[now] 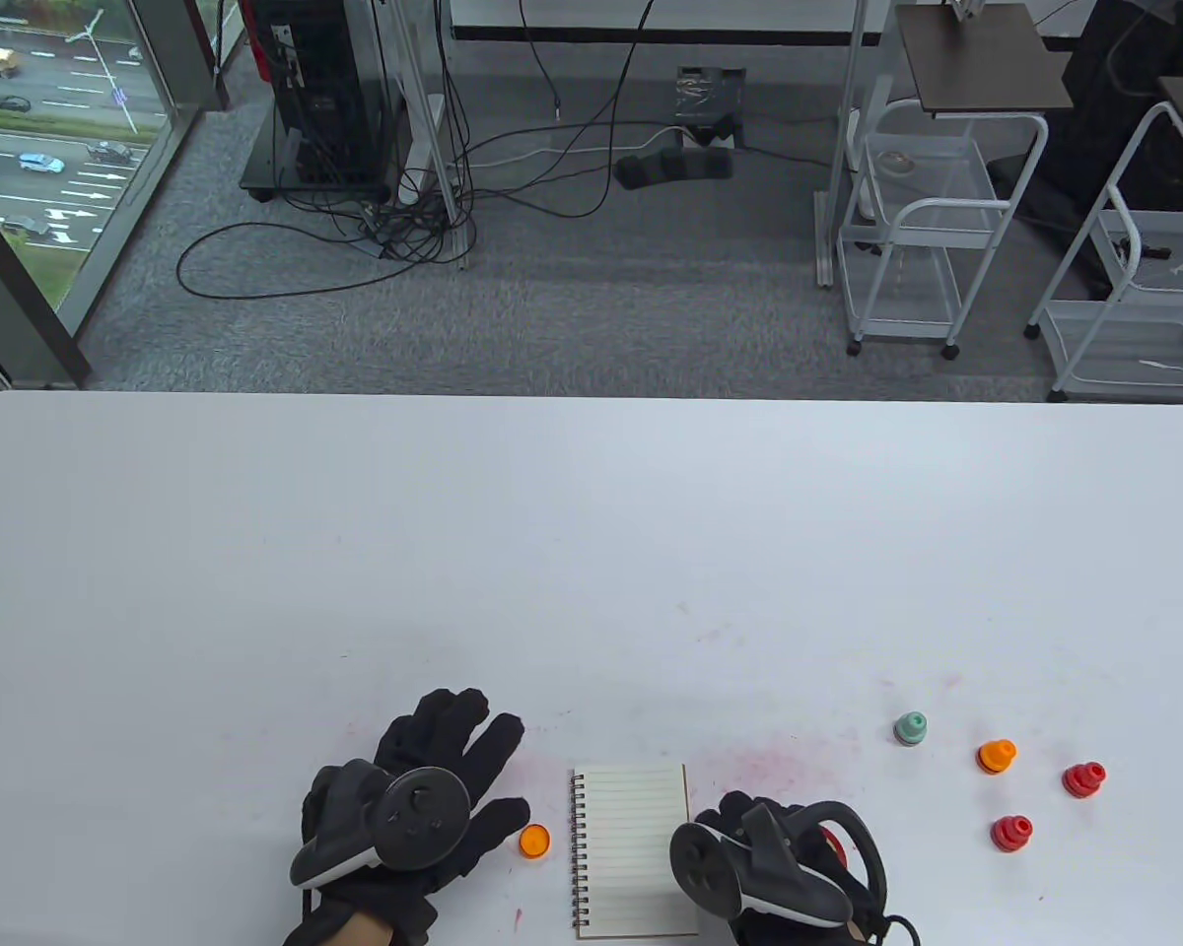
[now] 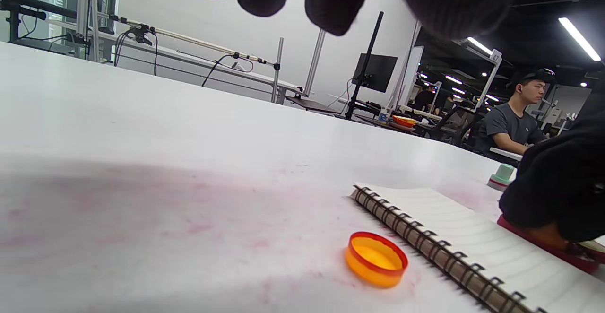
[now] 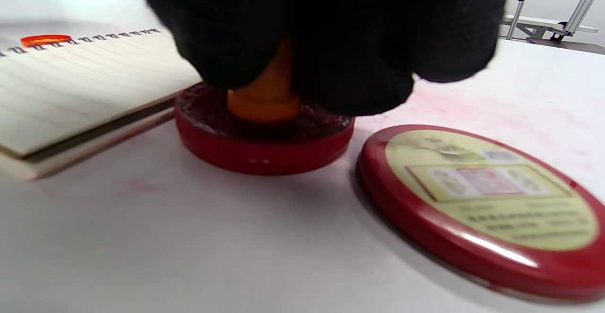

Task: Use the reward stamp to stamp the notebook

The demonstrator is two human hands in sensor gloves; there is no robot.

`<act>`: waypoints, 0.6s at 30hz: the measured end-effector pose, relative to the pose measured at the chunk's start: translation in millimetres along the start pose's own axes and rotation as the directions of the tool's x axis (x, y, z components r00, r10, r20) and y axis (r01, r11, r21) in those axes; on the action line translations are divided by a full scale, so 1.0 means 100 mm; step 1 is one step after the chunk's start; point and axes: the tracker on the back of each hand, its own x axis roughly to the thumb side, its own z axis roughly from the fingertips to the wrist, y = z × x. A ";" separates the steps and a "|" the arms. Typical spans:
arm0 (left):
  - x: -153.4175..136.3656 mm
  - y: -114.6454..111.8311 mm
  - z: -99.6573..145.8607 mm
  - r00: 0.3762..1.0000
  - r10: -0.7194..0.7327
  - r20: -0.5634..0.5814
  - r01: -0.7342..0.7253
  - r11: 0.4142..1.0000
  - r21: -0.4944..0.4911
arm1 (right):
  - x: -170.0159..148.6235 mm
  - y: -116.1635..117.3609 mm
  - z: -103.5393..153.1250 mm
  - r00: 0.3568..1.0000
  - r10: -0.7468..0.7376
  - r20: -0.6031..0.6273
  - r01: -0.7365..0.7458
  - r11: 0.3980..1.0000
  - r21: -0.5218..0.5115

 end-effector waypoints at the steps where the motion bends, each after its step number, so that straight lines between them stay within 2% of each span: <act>1: -0.01 0.00 0.00 1.000 0.005 -0.002 -0.005 1.000 0.003 | -0.01 0.00 0.00 1.000 -0.009 -0.002 0.009 1.000 -0.002; 6: -0.03 0.00 0.01 0.999 0.035 -0.005 -0.035 0.999 -0.011 | -0.11 0.01 0.02 0.998 -0.068 -0.016 0.068 0.998 -0.017; 13: -0.04 0.01 0.00 0.999 0.043 -0.008 -0.043 0.999 -0.010 | -0.09 -0.02 0.05 0.997 -0.071 0.021 0.071 0.997 -0.011; 18: -0.05 0.01 0.00 0.998 0.056 -0.005 -0.056 0.998 -0.018 | -0.09 -0.10 0.11 0.997 -0.070 0.023 0.071 0.996 -0.055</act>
